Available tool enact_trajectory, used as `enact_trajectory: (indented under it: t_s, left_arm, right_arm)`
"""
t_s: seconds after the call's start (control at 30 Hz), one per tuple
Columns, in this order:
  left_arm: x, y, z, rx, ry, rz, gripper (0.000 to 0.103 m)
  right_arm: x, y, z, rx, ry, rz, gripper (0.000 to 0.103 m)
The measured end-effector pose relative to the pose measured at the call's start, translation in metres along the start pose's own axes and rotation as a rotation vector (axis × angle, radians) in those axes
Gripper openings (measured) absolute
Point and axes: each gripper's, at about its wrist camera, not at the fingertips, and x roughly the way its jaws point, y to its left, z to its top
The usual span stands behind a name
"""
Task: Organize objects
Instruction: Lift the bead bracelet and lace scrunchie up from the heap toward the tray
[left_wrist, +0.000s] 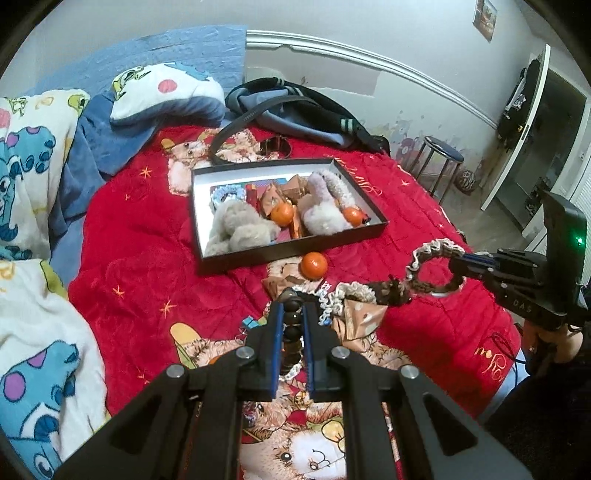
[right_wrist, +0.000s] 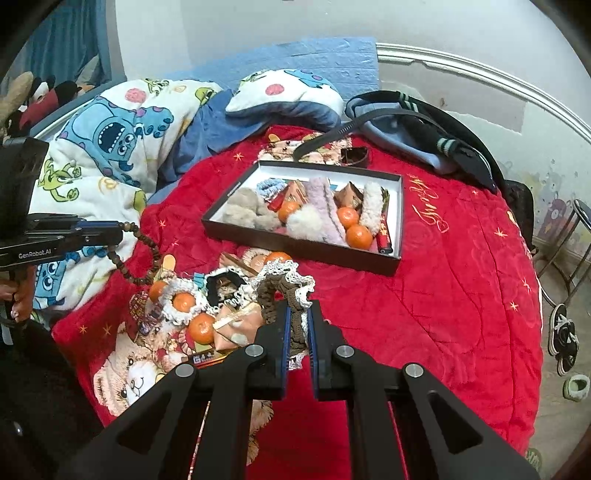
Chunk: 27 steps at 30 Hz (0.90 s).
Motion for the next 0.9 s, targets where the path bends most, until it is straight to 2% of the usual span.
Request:
enact_trajectory:
  t_s: [0.57, 0.9]
  left_arm:
    - [0.014, -0.004, 0.043, 0.044, -0.032, -0.017, 0.01]
    - [0.033, 0.009, 0.083, 0.057, -0.062, -0.009, 0.01]
  right_arm:
    - [0.004, 0.005, 0.035, -0.03, -0.036, 0.012, 0.007]
    - [0.028, -0.001, 0.079, -0.068, -0.055, -0.002, 0.008]
